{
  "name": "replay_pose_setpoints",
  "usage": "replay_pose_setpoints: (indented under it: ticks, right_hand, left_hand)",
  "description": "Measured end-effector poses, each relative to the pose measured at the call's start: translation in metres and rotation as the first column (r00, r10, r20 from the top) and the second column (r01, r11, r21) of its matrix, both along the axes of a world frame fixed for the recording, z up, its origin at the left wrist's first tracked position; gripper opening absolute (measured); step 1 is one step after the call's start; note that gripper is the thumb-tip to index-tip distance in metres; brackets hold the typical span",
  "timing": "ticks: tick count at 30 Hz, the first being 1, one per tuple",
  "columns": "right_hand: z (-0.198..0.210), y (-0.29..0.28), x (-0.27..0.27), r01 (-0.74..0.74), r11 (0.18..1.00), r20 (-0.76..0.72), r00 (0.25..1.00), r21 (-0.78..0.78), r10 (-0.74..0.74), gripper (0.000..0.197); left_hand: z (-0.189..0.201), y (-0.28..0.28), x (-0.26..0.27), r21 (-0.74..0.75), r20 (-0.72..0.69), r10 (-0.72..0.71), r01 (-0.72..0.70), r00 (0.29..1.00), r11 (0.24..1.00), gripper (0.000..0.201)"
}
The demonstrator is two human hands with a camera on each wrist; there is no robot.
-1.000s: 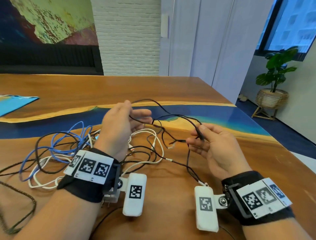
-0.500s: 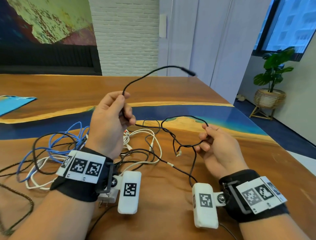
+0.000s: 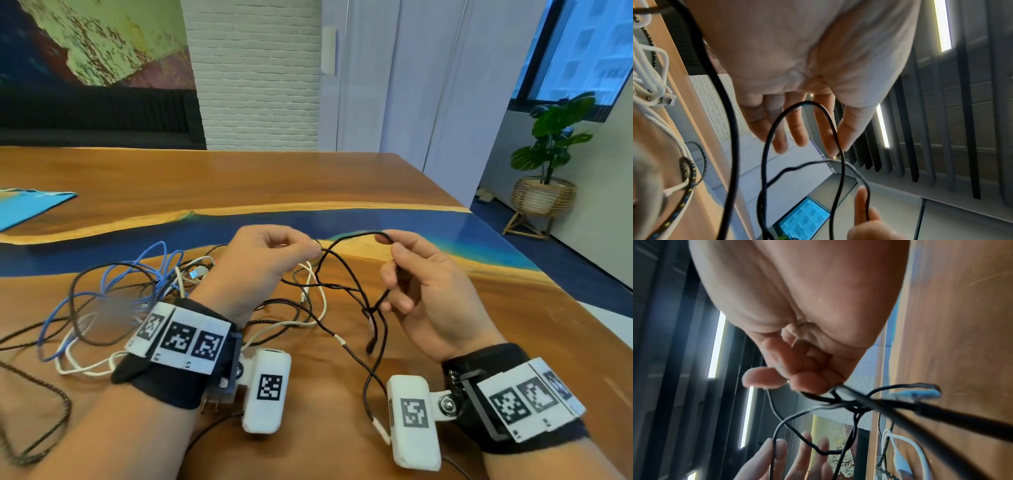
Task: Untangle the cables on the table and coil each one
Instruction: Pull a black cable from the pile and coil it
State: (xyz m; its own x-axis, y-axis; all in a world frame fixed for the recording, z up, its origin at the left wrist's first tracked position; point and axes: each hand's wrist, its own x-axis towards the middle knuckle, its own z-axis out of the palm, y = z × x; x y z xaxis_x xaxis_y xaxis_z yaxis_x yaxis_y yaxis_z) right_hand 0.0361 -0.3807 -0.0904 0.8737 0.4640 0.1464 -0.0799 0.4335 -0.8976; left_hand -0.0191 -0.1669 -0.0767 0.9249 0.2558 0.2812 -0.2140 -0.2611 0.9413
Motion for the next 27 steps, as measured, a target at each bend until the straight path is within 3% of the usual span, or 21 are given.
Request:
replay_pose_setpoints:
  ticks: [4,8,14,17,20,27]
  right_hand:
    - [-0.003,0.007,-0.007,-0.141,0.989,0.086,0.986,-0.032,0.143,0.027]
    - [-0.005,0.011,-0.009,-0.168,0.985,0.014,0.986,-0.031,0.169,0.040]
    - [-0.014,0.016,-0.010,-0.269,0.927,0.021,0.959,-0.260,0.284,0.029]
    - [-0.013,0.017,-0.009,-0.140,0.957,0.040,0.987,-0.256,0.155,0.016]
    - [-0.010,0.013,0.001,0.073,0.988,-0.033,0.996,-0.133,-0.078,0.019]
    - [-0.009,-0.001,0.017,0.440,0.898,-0.124,0.889,-0.027,-0.440,0.020]
  left_hand:
    - [-0.002,-0.008,-0.001,-0.026,-0.056,-0.120,0.119,0.991,0.993,0.026]
    - [-0.003,-0.014,-0.004,-0.063,0.007,-0.174,0.174,0.985,0.983,0.015]
    - [-0.005,-0.019,-0.004,0.018,0.086,-0.182,0.181,0.980,0.983,0.009]
    - [-0.004,-0.019,-0.003,-0.031,0.117,-0.156,0.161,0.981,0.987,0.015]
    - [-0.002,-0.010,0.001,-0.255,0.150,-0.080,0.117,0.985,0.960,0.025]
    - [0.002,0.002,0.006,-0.334,0.183,0.191,-0.122,0.964,0.935,0.045]
